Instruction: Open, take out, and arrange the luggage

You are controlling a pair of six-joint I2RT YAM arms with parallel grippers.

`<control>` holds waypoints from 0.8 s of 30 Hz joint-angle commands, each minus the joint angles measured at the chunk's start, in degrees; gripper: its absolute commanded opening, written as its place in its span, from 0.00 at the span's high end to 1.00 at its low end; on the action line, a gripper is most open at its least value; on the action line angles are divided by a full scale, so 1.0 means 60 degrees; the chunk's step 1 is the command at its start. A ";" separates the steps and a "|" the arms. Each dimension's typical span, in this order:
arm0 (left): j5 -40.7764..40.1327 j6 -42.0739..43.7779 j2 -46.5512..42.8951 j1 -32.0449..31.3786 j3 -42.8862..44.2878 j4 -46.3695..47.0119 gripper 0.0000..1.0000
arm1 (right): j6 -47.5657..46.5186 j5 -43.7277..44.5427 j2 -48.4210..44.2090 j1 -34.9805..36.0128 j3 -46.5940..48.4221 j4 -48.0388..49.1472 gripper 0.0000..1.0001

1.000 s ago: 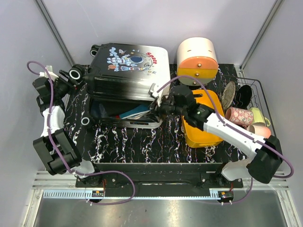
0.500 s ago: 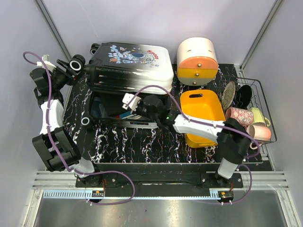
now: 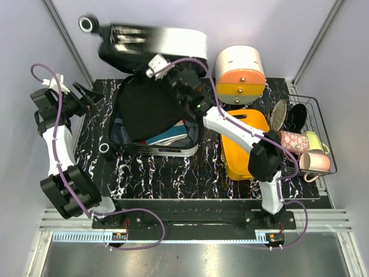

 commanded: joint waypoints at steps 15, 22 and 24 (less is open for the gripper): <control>-0.1089 0.9204 -0.1160 -0.1022 -0.0697 -0.4872 0.18 | 0.0017 -0.0467 0.3737 -0.2369 0.7028 -0.0628 0.57; -0.3169 1.1694 -0.1101 -0.3100 -0.1590 -0.5431 0.24 | 0.0120 -0.0438 0.3768 -0.2574 0.7002 -0.0643 0.52; -0.3740 1.2091 -0.1130 -0.3497 -0.1926 -0.5767 0.28 | 0.0134 -0.0379 0.3665 -0.2618 0.6927 -0.0614 0.52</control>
